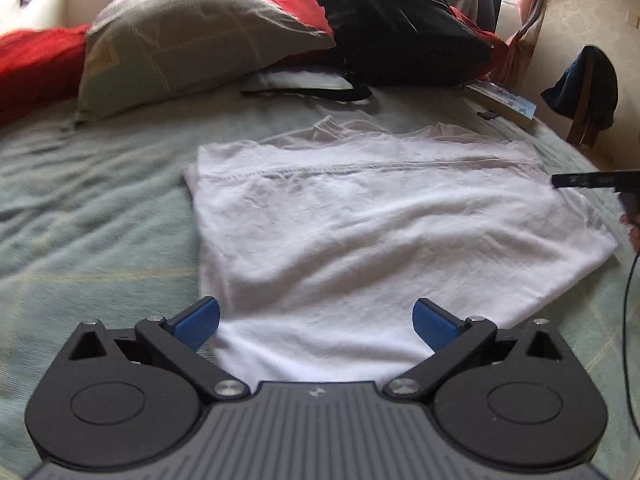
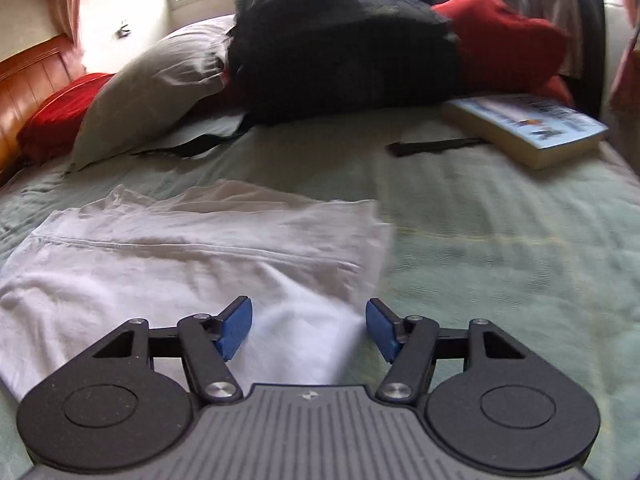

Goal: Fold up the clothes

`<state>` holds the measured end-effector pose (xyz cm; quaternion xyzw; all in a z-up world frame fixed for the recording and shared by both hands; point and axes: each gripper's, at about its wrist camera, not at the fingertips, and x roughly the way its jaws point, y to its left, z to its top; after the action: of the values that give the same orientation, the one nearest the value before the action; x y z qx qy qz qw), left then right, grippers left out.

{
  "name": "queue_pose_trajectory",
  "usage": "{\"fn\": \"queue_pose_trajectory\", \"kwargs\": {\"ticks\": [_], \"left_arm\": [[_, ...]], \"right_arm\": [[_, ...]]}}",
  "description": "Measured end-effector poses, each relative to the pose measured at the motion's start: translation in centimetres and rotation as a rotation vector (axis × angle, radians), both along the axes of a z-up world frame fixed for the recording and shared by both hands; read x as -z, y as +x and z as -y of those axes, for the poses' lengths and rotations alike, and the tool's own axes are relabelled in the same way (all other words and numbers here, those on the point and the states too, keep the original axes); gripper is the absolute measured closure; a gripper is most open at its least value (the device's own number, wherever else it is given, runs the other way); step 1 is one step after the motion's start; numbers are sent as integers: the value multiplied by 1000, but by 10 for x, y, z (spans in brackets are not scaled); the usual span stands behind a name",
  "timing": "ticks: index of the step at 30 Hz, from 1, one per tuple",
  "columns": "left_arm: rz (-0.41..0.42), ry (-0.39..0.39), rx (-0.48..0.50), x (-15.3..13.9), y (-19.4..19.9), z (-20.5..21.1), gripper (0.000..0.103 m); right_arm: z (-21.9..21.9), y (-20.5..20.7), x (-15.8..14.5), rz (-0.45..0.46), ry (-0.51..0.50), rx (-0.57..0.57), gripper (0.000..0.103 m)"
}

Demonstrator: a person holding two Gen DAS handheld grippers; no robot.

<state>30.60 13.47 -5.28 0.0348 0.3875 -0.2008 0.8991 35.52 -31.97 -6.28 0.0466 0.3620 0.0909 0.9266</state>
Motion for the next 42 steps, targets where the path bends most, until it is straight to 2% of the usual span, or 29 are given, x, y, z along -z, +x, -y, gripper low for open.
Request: {"fn": "queue_pose_trajectory", "kwargs": {"ticks": [4, 8, 11, 13, 16, 20, 29, 30, 33, 34, 39, 42], "left_arm": [[74, 80, 58, -15, -10, 18, 1], [146, 230, 179, -11, -26, 54, 1], [169, 278, 229, -8, -39, 69, 1], [168, 261, 232, -10, -46, 71, 1], [167, 226, 214, -14, -53, 68, 1], [162, 202, 198, -17, -62, 65, 1], [159, 189, 205, -14, -63, 67, 1], [159, 187, 206, -14, -63, 68, 1], [160, 188, 212, -13, -63, 71, 1], [161, 188, 214, -13, -63, 71, 1], [155, 171, 210, -15, -62, 67, 1], [146, 171, 183, -16, -58, 62, 1]], "right_arm": [[-4, -28, -18, 39, -21, -51, 34], [0, -22, -17, 23, 3, -68, 34], [4, -18, -17, 11, 23, -80, 39], [6, -15, -17, 3, 36, -89, 57], [9, -11, -16, -10, 55, -101, 71], [30, 8, 7, -64, 170, -34, 71], [20, -12, 9, -56, 132, 23, 68], [20, -14, 8, -53, 127, 25, 70], [20, -20, 5, -43, 113, 28, 92], [20, -22, 4, -39, 108, 29, 96], [20, -32, -1, -23, 85, 36, 98], [25, -32, 7, -50, 87, 58, 99]]}}
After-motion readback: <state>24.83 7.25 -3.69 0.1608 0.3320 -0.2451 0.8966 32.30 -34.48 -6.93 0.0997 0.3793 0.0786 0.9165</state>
